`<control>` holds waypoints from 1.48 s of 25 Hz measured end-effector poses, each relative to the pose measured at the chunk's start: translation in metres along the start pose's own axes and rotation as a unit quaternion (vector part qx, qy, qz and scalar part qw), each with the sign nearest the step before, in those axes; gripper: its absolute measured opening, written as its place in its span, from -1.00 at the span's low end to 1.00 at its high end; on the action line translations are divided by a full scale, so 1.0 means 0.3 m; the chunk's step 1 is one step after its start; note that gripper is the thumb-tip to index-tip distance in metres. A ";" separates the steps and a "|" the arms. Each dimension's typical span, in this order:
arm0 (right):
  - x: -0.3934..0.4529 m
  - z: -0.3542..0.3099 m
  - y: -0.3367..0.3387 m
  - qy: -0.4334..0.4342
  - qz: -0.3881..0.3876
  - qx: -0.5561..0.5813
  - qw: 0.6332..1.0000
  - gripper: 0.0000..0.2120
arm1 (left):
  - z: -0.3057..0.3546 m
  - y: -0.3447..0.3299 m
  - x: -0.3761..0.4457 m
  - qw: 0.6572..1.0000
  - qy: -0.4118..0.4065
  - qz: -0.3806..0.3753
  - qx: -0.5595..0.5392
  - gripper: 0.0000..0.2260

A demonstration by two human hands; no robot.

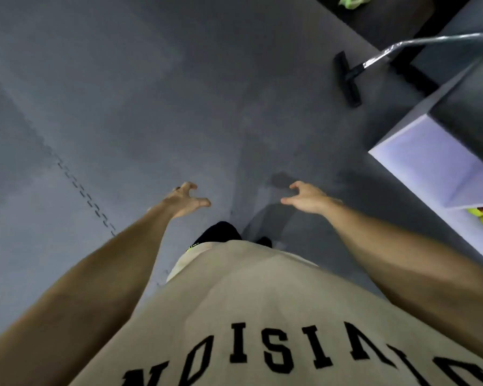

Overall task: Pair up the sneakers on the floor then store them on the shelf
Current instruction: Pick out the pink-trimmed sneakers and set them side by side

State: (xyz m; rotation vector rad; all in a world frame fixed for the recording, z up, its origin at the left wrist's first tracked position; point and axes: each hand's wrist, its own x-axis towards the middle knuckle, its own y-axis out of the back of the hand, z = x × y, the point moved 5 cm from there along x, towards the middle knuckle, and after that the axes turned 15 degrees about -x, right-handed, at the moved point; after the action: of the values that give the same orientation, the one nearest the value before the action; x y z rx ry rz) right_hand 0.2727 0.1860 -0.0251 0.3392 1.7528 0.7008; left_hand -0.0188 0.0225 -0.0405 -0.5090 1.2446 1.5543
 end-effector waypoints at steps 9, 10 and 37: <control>0.496 -0.179 0.575 -0.017 0.032 0.065 0.997 -0.36 | 0.584 0.504 0.542 0.997 -0.061 -0.011 0.039 -0.27; 0.543 -0.205 0.643 -0.025 0.031 0.075 0.996 -0.36 | 0.662 0.574 0.597 0.996 -0.072 -0.010 0.043 -0.28; 2.078 -0.553 2.506 -0.054 0.065 0.172 0.981 -0.25 | 2.528 1.658 2.014 0.986 -0.135 -0.046 0.089 -0.26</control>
State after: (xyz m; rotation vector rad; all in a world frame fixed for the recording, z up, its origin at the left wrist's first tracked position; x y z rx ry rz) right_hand -0.1657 1.0743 -0.0185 0.7200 1.7570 0.4577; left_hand -0.4897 1.0048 -0.0228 -0.2277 1.1202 1.3688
